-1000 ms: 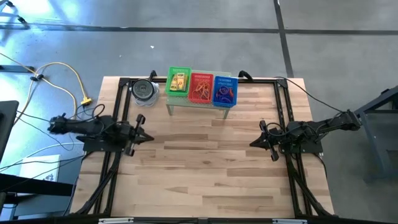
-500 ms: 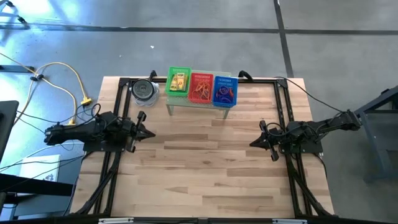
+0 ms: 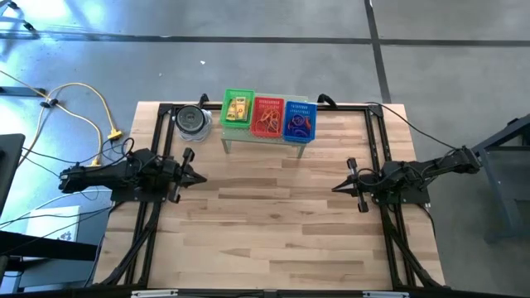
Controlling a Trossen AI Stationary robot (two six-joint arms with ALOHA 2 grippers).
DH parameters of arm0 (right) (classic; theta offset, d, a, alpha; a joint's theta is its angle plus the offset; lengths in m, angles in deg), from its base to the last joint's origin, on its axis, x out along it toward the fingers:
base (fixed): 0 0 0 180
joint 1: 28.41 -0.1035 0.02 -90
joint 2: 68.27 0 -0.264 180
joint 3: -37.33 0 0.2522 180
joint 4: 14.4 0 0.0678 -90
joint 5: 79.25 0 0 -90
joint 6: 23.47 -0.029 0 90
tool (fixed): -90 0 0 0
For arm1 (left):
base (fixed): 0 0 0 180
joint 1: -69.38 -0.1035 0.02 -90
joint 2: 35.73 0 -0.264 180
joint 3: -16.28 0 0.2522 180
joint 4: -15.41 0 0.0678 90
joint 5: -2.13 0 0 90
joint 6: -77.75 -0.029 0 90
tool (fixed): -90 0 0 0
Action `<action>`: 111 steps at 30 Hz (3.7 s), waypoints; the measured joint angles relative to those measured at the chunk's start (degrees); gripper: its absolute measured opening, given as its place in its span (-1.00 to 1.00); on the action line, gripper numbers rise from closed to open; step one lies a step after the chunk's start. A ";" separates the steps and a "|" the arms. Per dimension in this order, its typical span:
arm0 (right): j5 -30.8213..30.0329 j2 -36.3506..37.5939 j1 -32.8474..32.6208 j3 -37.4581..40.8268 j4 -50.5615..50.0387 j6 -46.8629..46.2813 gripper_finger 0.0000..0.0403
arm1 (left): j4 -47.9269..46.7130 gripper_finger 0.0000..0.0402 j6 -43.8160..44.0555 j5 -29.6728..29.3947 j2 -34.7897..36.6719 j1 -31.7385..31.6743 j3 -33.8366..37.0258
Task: Pick & Place Office Desk Supplies
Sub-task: Return to Home Position
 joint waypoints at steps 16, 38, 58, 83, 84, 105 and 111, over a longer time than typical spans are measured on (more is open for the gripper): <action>-0.03 -0.13 0.15 -0.01 0.09 -0.33 -0.99 | -0.02 -1.00 -0.05 1.49 0.00 0.02 0.00; -0.17 -0.15 14.62 -0.01 0.15 -0.36 -0.99 | -0.02 -1.00 1.33 1.46 0.00 0.00 0.02; -0.17 -0.15 14.60 -0.02 0.15 -0.35 -0.99 | -0.09 -1.00 5.33 1.40 0.00 0.00 0.00; -0.17 -0.15 14.60 -0.02 0.15 -0.35 -0.99 | 0.00 -1.00 3.47 1.37 -0.02 0.02 0.02; -0.17 -0.15 14.59 -0.02 0.14 -0.35 -0.99 | 0.00 -1.00 3.66 1.38 -0.01 0.00 0.00; -0.17 -0.15 14.59 -0.02 0.14 -0.35 -0.99 | 0.00 -1.00 3.45 1.38 -0.02 0.00 0.02; -0.17 -0.15 14.58 -0.01 0.15 -0.35 -0.99 | 0.00 -1.00 3.44 1.38 -0.01 0.01 0.02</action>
